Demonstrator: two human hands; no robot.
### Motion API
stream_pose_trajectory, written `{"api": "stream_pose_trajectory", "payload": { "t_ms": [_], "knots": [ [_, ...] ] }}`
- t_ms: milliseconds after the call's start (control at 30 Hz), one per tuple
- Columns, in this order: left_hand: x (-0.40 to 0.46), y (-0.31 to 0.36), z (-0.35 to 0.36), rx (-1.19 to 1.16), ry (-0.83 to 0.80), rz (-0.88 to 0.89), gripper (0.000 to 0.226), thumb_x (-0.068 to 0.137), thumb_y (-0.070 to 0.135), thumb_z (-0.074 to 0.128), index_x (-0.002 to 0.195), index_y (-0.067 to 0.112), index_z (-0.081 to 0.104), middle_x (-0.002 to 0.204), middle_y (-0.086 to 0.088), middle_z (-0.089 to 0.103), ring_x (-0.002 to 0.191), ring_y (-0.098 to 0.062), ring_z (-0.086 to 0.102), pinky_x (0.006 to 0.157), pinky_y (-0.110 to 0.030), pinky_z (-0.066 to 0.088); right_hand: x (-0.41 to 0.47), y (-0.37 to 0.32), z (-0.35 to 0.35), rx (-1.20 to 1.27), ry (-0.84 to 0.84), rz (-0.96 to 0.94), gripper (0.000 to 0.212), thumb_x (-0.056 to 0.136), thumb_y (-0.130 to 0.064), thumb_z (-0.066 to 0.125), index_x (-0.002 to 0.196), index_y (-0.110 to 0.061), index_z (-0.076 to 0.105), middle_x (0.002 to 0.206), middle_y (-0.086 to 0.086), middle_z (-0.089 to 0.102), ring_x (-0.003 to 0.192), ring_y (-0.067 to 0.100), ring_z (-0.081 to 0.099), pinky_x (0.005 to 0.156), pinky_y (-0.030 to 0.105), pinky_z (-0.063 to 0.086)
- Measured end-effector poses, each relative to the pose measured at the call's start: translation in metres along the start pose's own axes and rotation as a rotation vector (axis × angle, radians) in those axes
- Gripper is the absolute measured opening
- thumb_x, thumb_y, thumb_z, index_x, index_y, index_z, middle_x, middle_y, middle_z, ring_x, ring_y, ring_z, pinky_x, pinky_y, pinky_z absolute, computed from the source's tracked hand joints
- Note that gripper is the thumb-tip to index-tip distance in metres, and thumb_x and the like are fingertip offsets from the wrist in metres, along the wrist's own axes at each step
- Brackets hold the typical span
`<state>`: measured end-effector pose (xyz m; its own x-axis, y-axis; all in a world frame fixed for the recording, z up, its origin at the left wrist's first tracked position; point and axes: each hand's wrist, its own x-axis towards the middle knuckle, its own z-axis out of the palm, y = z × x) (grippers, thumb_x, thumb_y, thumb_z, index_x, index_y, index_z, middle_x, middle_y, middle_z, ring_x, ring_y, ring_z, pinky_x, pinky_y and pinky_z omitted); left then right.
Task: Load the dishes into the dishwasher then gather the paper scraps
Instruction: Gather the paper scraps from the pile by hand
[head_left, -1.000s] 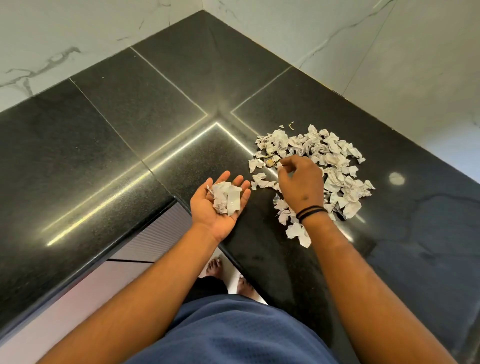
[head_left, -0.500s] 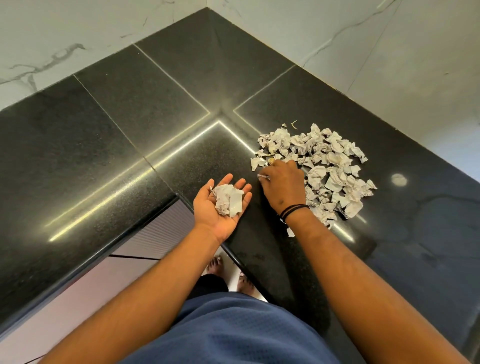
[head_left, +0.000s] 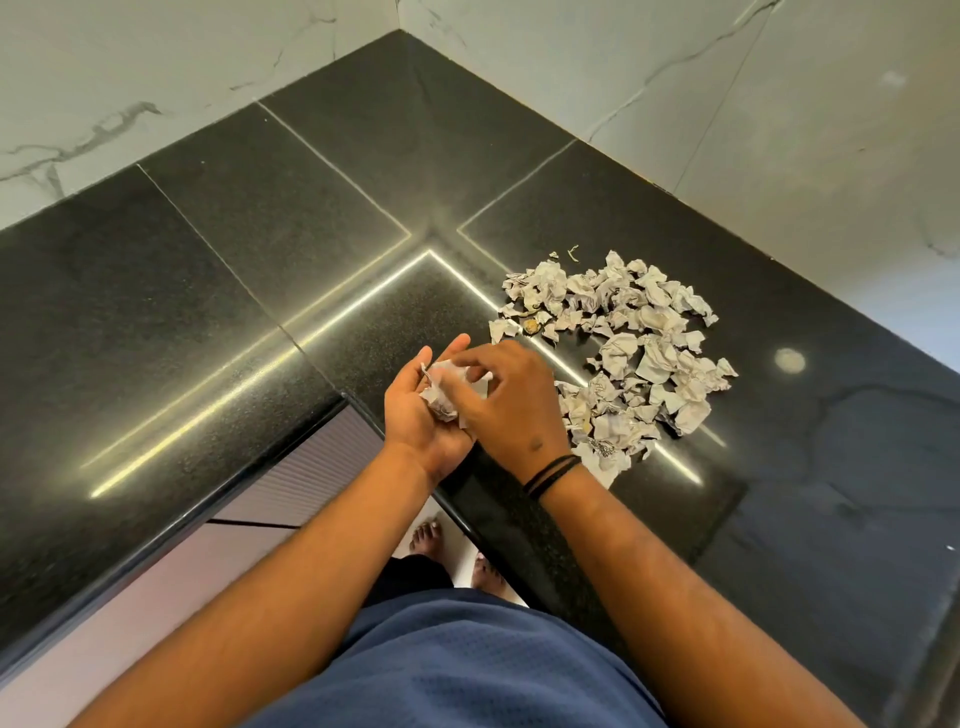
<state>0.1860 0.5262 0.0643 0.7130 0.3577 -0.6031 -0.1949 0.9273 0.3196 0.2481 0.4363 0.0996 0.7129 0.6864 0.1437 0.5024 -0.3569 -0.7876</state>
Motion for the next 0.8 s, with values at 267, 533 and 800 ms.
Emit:
{"api": "stream_pose_trajectory", "payload": {
  "t_ms": [267, 533, 800],
  "knots": [
    [-0.003, 0.004, -0.013, -0.027, -0.009, 0.022, 0.042, 0.102, 0.037, 0.044, 0.120, 0.008, 0.068, 0.127, -0.022, 0.067, 0.109, -0.042, 0.069, 0.094, -0.051, 0.055, 0.019, 0.072, -0.044, -0.258, 0.128, 0.243, 0.010, 0.088, -0.017, 0.066, 0.091, -0.017, 0.076, 0.090, 0.003, 0.071, 0.086, 0.024, 0.063, 0.083, 0.042, 0.054],
    [-0.006, 0.002, -0.020, -0.025, 0.074, 0.055, 0.044, 0.103, 0.038, 0.043, 0.127, 0.006, 0.064, 0.126, -0.022, 0.068, 0.109, -0.041, 0.069, 0.094, -0.049, 0.057, 0.025, 0.070, -0.049, -0.605, -0.133, 0.234, 0.032, 0.088, -0.041, 0.064, 0.114, -0.023, 0.069, 0.111, 0.003, 0.064, 0.111, 0.032, 0.050, 0.088, 0.045, 0.048],
    [-0.012, 0.003, -0.017, -0.003, 0.109, 0.065, 0.044, 0.103, 0.038, 0.044, 0.127, 0.007, 0.064, 0.126, -0.023, 0.068, 0.113, -0.041, 0.067, 0.096, -0.048, 0.053, 0.033, 0.067, -0.026, -0.838, -0.177, 0.223, 0.020, 0.094, -0.018, 0.057, 0.107, -0.020, 0.073, 0.101, 0.003, 0.066, 0.108, 0.031, 0.050, 0.087, 0.044, 0.041]
  ]
}}
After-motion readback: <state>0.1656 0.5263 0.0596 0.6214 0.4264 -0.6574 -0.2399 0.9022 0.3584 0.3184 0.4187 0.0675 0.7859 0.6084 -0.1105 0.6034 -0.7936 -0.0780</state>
